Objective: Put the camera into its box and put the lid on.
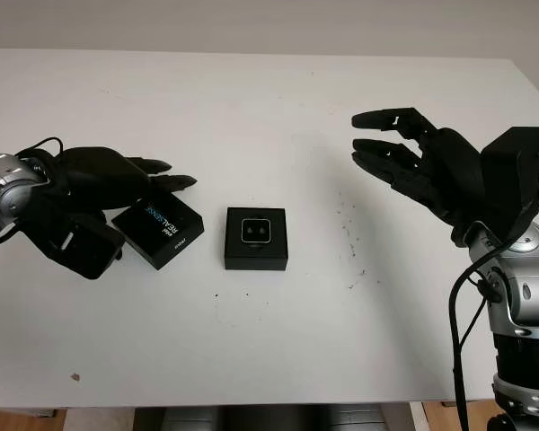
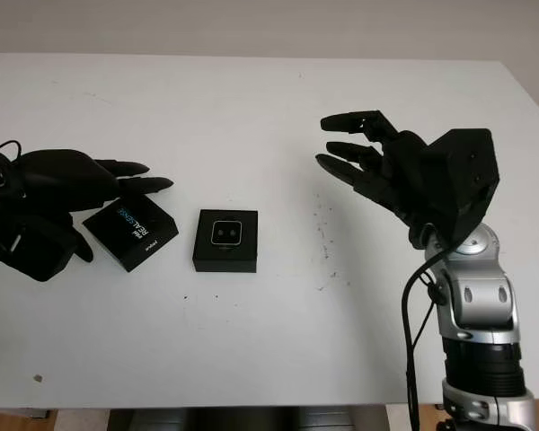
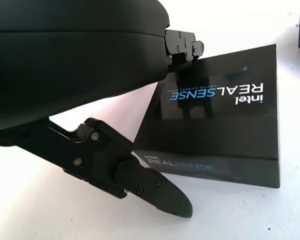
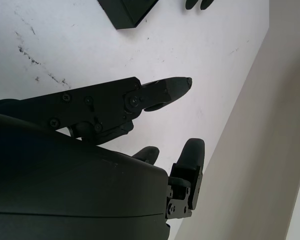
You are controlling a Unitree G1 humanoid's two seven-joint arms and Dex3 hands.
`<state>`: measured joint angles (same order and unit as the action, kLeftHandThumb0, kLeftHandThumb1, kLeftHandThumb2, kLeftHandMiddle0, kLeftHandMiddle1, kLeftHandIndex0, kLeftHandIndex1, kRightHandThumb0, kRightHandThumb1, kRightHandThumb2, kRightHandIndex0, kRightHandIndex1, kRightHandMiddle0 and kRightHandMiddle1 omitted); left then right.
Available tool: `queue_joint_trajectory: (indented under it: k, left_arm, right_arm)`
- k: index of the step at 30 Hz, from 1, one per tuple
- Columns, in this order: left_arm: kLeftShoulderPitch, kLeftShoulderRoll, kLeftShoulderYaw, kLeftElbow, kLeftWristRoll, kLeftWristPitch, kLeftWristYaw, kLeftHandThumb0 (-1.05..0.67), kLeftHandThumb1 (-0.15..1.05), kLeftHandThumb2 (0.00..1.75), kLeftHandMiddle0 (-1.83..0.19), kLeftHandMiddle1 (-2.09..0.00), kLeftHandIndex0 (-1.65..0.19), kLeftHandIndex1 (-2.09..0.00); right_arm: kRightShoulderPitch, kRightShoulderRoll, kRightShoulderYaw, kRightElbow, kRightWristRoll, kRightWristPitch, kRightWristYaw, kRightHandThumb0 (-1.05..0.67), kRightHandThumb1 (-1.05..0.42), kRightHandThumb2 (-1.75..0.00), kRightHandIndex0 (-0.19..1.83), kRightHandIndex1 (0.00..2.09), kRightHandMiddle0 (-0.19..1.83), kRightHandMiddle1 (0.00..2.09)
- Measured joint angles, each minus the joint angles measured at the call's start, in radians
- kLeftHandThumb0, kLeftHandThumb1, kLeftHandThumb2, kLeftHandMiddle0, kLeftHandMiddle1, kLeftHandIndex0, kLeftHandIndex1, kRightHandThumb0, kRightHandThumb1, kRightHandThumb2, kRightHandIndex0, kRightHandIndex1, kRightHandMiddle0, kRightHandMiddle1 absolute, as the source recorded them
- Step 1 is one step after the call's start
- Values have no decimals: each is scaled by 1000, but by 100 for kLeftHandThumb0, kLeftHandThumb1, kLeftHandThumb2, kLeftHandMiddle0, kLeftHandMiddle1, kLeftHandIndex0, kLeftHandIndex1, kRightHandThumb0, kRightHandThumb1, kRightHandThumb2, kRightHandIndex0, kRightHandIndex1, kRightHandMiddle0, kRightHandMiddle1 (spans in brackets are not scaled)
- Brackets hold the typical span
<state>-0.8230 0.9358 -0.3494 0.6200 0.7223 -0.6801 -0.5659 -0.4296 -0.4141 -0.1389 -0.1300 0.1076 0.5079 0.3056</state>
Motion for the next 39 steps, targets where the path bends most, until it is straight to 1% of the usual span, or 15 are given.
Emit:
queue_joint_trajectory:
  k: [4,7,8,9,10,11,12,14,15,20,28,31,34,36,39]
  left_arm:
    - [13,0,3,-9,-17,18,2,-46,83,7,-10,-9,-7,-11]
    - [36,5,10,-18,-3,12,91,-42,87,7,-31,-14,-25,-17]
    - [41,7,10,-16,8,3,129,-41,89,7,-35,-26,-31,-20]
    - [44,7,10,-7,17,-10,173,-37,93,6,-22,-77,-39,-30]
    - [47,6,10,7,27,-27,220,-35,95,6,-15,-105,-37,-49]
    - [49,6,10,27,35,-45,263,-33,97,6,-11,-128,-26,-84]
    - [50,6,9,48,44,-63,302,-33,101,6,-1,-161,-11,-131]
    - [49,6,7,80,58,-88,357,-36,104,9,8,-190,3,-168]
    - [49,6,6,93,62,-95,376,-38,104,10,13,-200,9,-178]
    - [41,5,4,120,59,-96,378,-42,105,15,11,-189,12,-172]
    - [47,1,10,131,-34,-54,295,-52,105,27,0,-173,6,-162]
    - [56,-10,24,124,-107,-7,214,-52,105,33,0,-168,5,-155]
    - [79,-34,58,100,-227,100,82,-51,105,37,-2,-167,5,-154]
    - [88,-47,78,76,-290,149,21,-48,105,40,0,-182,7,-168]
    - [97,-71,100,46,-357,207,-42,-44,105,41,-5,-184,4,-174]
  right_arm:
    - [-2,0,0,0,-1,-6,5,-34,-104,-6,10,62,-6,114]
    - [-3,0,0,0,0,-5,6,-34,-104,-6,10,63,-6,117]
    - [-3,0,0,0,0,-5,6,-34,-104,-6,10,63,-6,117]
    - [-4,0,0,0,0,-4,6,-34,-104,-5,9,63,-7,117]
    - [-4,0,0,0,0,-4,7,-35,-104,-5,9,63,-7,117]
    - [-4,0,0,1,0,-5,9,-35,-105,-6,9,63,-7,117]
    - [-4,0,0,1,0,-7,12,-35,-105,-5,9,62,-6,117]
    - [-4,0,1,2,0,-13,16,-35,-104,-5,9,62,-6,117]
    - [-4,0,1,2,-1,-13,16,-35,-104,-5,9,62,-6,117]
    - [-4,0,1,2,-3,-12,16,-34,-104,-5,10,62,-5,115]
    - [-3,0,4,2,-8,-18,17,-33,-105,-6,11,63,-6,122]
    - [-2,0,5,4,-9,-48,19,-33,-105,-6,11,64,-5,125]
    - [0,0,11,12,-18,-81,21,-33,-104,-5,13,65,-5,126]
    - [3,0,12,21,-21,-96,23,-32,-104,-5,12,65,-5,126]
    - [4,0,14,36,-28,-104,24,-33,-104,-5,13,65,-3,126]
